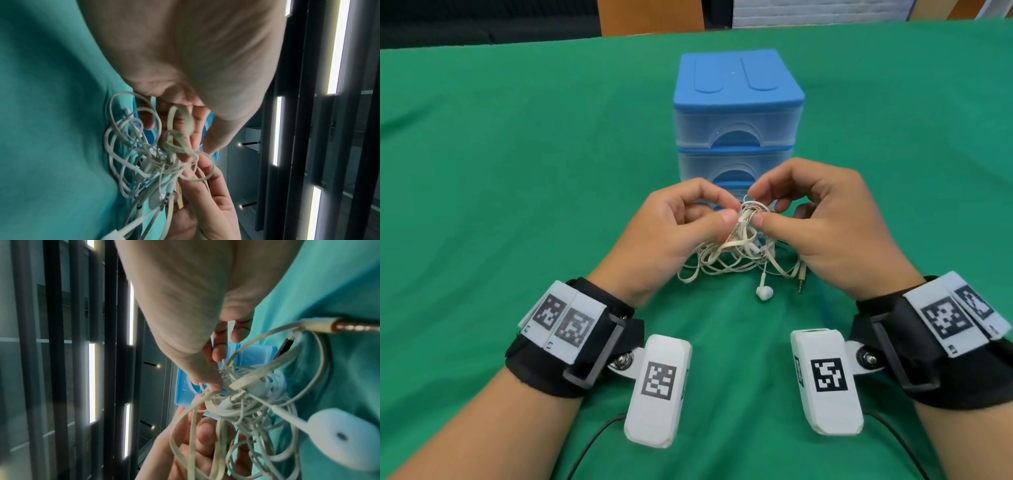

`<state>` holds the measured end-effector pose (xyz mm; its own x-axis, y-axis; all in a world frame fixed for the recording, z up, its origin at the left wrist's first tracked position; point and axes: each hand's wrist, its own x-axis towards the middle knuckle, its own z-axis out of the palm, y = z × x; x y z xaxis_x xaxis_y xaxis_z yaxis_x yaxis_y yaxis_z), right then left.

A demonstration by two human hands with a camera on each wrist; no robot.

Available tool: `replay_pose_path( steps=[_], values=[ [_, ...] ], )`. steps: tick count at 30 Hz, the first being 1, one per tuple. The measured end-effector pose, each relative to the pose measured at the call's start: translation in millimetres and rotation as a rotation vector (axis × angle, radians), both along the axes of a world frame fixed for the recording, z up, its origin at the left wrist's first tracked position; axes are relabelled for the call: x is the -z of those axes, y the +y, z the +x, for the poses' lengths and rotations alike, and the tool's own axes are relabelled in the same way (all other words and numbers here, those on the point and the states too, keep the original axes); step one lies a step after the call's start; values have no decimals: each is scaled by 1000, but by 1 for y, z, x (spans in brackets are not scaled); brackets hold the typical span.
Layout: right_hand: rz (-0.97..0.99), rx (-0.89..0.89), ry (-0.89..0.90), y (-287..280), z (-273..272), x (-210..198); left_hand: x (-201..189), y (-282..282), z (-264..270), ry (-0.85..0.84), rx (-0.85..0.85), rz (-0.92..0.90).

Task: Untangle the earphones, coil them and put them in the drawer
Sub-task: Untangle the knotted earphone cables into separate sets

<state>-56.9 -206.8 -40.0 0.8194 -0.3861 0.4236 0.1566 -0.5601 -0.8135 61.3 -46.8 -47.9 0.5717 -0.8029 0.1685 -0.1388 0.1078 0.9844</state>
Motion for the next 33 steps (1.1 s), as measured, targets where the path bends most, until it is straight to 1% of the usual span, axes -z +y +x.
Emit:
replay_pose_path(
  steps=[6,11,15,20,22,25,29,33],
  values=[
    [-41,-3,1,1,-1,-2,-1,0,-3,-80,8,22],
    [-91,-26,2,5,-1,-4,-2,-2,-5,-96,-26,18],
    [-94,-21,12,8,-3,-5,-1,-1,-2,-203,-34,69],
    [-85,-6,23,8,-3,-6,0,-1,1,-338,-86,167],
    [-59,-13,15,8,-2,-5,-1,-1,-1,-370,-79,200],
    [20,-26,6,7,0,-4,-5,0,-7,-394,-47,220],
    [45,-30,21,7,1,-3,-5,0,-6,-429,-93,228],
    [57,1,57,5,1,-2,-3,0,-1,-369,-158,166]
  ],
)
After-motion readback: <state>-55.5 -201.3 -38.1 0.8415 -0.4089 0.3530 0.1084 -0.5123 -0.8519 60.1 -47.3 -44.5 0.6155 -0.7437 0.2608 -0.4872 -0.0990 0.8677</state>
